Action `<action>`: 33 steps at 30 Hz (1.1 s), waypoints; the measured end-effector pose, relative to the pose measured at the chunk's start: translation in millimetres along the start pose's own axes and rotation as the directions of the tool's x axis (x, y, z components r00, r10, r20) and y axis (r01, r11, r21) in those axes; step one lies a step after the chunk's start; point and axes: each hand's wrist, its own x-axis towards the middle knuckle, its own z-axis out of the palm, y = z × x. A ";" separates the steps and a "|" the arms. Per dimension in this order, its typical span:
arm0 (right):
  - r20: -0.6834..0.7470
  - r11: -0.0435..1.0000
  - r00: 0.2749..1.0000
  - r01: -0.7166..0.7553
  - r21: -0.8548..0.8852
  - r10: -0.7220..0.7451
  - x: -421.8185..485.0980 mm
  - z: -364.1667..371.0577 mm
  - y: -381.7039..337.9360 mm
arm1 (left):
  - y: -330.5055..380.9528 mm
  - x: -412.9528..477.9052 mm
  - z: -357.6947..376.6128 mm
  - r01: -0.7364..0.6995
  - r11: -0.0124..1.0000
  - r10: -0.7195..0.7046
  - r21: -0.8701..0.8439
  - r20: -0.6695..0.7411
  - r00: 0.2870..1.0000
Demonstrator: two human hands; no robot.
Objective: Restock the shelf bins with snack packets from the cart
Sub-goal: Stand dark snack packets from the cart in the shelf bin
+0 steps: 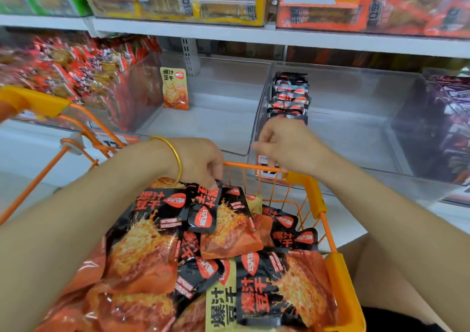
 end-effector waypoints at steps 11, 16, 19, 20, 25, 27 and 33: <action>0.491 0.568 0.861 -0.339 0.750 -0.135 -22.6 15.9 -3.7 | -1.8 -4.8 -21.8 -0.065 0.859 -0.030 -0.507 -0.178 0.984; 0.415 0.459 0.904 -0.328 0.826 -0.102 -29.0 13.7 7.4 | 2.3 5.8 -27.1 -0.113 0.703 -0.160 -0.702 -0.311 0.937; 0.334 0.492 0.943 -0.289 0.821 -0.003 -28.2 12.5 13.4 | 12.9 15.5 -30.6 -0.169 0.656 -0.182 -0.735 -0.372 0.910; 0.304 0.494 0.952 -0.275 0.825 0.023 -27.3 9.1 15.6 | 17.8 19.0 -32.2 -0.188 0.649 -0.194 -0.737 -0.399 0.896; 0.067 0.344 0.962 -0.160 0.925 0.265 -15.6 -34.5 45.7 | 39.1 40.0 -37.2 -0.287 0.672 -0.267 -0.682 -0.585 0.766; -0.041 0.388 0.915 -0.129 0.913 0.401 -8.9 -51.1 65.1 | 43.9 49.2 -32.2 -0.240 0.806 -0.211 -0.540 -0.643 0.736; 0.099 0.712 0.874 -0.449 0.540 0.476 22.2 -36.8 95.4 | 53.1 70.7 -9.9 -0.029 0.987 -0.078 -0.159 -0.629 0.773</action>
